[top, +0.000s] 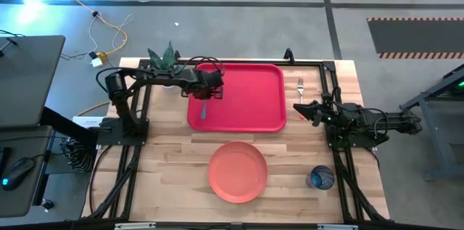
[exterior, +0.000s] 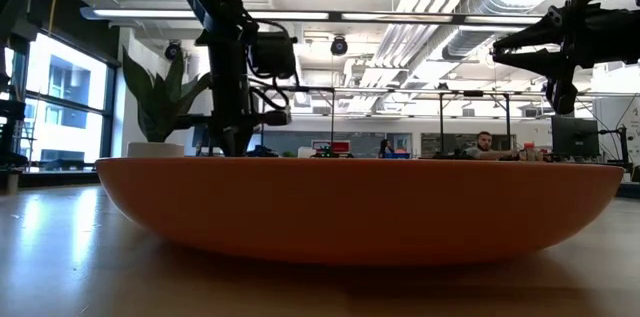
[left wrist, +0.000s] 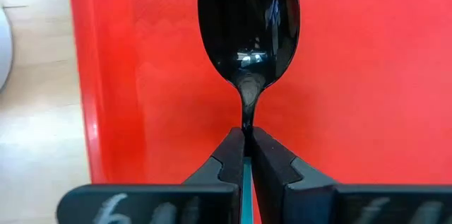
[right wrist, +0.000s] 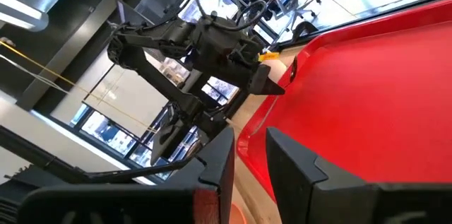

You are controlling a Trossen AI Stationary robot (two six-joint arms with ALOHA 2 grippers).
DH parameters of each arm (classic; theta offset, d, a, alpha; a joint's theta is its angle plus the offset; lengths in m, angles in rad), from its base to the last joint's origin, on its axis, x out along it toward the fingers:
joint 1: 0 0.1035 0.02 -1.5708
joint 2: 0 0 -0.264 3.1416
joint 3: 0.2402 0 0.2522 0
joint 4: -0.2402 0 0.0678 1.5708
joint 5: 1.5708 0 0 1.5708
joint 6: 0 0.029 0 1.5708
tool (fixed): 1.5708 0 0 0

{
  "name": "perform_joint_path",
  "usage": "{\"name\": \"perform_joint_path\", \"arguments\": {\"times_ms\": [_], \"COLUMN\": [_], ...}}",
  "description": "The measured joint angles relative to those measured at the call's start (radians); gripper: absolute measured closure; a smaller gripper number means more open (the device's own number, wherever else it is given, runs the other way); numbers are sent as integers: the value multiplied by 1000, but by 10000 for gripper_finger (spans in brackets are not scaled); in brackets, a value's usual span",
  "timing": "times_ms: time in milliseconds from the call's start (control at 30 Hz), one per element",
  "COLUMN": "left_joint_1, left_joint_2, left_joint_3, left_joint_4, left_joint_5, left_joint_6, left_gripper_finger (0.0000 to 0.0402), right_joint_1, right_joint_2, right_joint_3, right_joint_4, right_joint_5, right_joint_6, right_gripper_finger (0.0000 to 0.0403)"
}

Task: Pick and place plate/cup/fork/spoon on tray
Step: Put the blue spoon on the left side of the pink tray

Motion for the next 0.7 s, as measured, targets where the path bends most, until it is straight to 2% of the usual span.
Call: {"name": "perform_joint_path", "arguments": {"times_ms": [367, 700], "left_joint_1": [36, 37], "left_joint_2": [59, 63], "left_joint_3": [0, 1], "left_joint_4": [3, 7], "left_joint_5": [83, 72], "left_joint_6": [24, 24], "left_gripper_finger": [396, 396], "right_joint_1": [0, 0], "right_joint_2": [0, 0], "right_joint_3": [0, 0], "right_joint_4": [-1, -4], "right_joint_5": [-2, -3], "right_joint_6": [8, 23], "right_gripper_finger": [329, 329]}}
